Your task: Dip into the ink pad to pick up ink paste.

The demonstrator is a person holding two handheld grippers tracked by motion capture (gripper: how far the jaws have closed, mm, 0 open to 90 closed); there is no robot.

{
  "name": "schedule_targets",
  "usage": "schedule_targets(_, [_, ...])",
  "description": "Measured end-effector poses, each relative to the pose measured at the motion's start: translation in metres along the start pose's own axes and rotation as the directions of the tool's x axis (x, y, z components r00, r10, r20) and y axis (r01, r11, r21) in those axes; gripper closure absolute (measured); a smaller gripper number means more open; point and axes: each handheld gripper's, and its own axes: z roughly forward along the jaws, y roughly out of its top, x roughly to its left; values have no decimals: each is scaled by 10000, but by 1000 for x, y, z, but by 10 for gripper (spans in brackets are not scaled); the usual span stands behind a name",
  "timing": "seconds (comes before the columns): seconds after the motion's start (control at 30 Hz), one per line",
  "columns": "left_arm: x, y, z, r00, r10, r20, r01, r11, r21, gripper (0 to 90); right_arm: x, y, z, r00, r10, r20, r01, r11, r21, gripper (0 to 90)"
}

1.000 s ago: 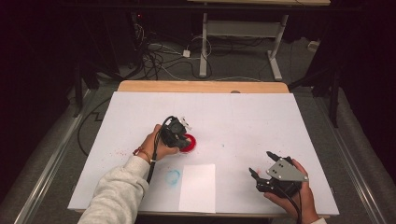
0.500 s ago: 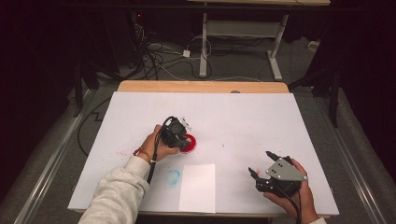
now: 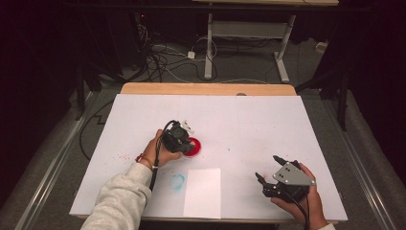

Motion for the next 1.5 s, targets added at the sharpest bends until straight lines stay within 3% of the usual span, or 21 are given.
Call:
schedule_targets(0.17, [1, -11, -15, 9998, -125, 138, 137, 9957, -911, 740, -1, -1, -1, 9998, 167, 65, -167, 9999, -18, 240])
schedule_targets(0.27, [-1, -10, -28, 9997, 123, -232, -148, 9937, -1115, 739, -1, -1, 0, 9999, 100, 53, -100, 9999, 33, 241])
schedule_targets(0.33, [-1, -10, -37, 9998, 109, -168, -131, 9902, -1390, 740, 0, 0, 0, 9999, 126, 42, -126, 9999, 10, 241])
schedule_targets(0.8, [-9, -10, -63, 9986, 425, -325, -476, 9828, -1786, 739, -3, 0, -3, 9998, 71, 169, -69, 9999, -88, 241])
schedule_targets(1.1, [-11, -10, -70, 9970, 598, -492, -677, 9813, -1801, 739, -4, 2, 1, 9999, 89, 129, -87, 9999, -105, 243])
schedule_targets(1.5, [-10, -14, -80, 9968, 551, -578, -654, 9789, -1935, 739, -5, 3, 3, 9999, 36, 97, -35, 10000, -67, 243])
